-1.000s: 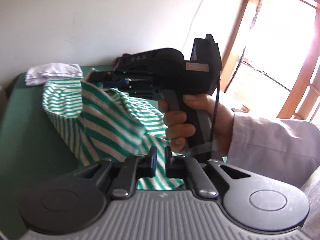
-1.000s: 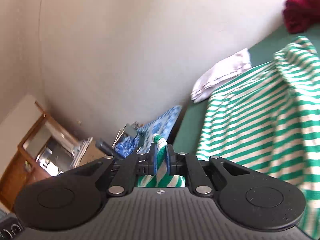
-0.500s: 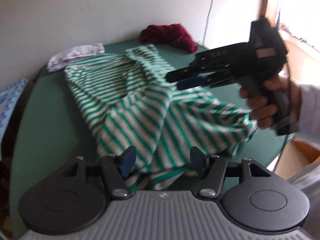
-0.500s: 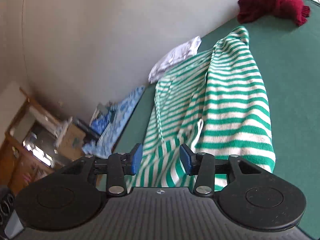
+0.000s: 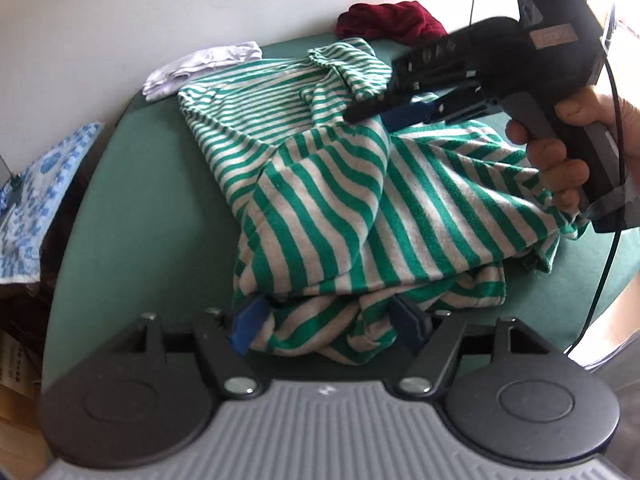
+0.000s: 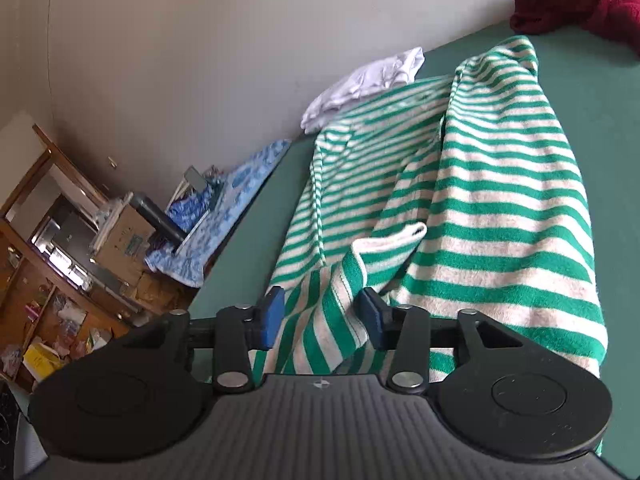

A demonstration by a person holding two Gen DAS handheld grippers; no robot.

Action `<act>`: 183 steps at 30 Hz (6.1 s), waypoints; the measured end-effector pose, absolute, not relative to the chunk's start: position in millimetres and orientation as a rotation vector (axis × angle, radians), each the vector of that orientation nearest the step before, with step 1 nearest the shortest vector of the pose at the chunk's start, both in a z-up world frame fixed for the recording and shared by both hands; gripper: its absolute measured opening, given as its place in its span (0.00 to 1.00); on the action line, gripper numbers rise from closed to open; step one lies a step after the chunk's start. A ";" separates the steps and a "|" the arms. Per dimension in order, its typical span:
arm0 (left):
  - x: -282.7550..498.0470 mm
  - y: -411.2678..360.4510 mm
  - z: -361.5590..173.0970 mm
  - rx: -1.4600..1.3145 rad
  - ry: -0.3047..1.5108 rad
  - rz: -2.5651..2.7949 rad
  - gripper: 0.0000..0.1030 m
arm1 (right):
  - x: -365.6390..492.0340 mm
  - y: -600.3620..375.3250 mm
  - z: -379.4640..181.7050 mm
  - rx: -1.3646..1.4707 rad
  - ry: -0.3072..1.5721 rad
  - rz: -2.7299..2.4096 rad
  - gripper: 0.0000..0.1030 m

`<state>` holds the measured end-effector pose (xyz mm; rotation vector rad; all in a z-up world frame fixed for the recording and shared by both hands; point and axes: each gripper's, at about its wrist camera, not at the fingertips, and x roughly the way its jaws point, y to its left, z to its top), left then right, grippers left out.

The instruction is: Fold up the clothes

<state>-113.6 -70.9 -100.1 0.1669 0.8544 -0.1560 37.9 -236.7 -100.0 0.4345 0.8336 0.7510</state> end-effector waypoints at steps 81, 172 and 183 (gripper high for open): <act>-103.4 -78.4 -86.6 0.286 0.843 -0.528 0.91 | -49.3 -293.7 -75.6 0.371 0.909 0.510 0.40; -30.5 -102.5 -92.1 0.089 0.927 -0.632 0.96 | 160.3 -246.2 -81.8 0.337 0.954 0.884 0.41; -44.0 -65.7 -81.0 -0.055 0.907 -0.754 0.97 | 54.0 -286.2 -95.3 0.330 0.955 0.566 0.49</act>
